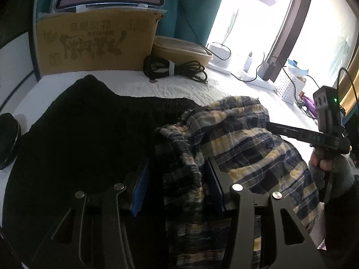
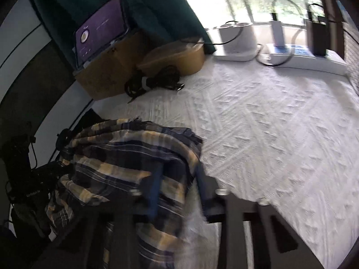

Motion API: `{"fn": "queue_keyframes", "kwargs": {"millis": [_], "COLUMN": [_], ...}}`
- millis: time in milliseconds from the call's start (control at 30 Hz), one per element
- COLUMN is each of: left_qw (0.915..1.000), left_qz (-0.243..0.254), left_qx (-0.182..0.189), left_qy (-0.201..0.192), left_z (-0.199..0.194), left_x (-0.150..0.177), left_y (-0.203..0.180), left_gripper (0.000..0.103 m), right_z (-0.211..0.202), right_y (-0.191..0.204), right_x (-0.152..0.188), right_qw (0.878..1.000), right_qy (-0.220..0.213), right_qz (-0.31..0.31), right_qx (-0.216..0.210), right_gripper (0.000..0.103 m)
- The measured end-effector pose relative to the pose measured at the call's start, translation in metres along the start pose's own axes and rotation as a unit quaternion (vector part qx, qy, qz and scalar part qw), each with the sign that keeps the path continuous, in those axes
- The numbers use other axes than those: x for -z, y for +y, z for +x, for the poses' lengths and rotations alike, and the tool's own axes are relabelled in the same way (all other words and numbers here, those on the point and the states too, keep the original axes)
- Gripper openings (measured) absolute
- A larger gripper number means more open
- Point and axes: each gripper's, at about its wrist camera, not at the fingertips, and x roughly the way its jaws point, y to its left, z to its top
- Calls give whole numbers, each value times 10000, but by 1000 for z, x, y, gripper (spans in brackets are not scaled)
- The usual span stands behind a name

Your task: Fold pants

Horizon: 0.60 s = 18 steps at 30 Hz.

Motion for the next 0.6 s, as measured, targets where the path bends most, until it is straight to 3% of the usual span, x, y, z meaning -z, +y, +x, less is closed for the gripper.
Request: {"fn": "queue_keyframes", "kwargs": {"millis": [333, 600], "left_qw": [10000, 9995], "left_qz": [-30, -67], "left_qx": [-81, -210], "left_qy": [31, -221], "left_z": [6, -18], "left_x": [-3, -1], "left_y": [3, -5], "left_gripper": [51, 51], "right_z": [20, 0], "right_y": [10, 13], "right_x": [-20, -19], "right_qw": [9989, 9974], "right_qy": [-63, -252], "right_qz": [-357, -331], "right_qx": [288, 590], "right_gripper": [17, 18]}}
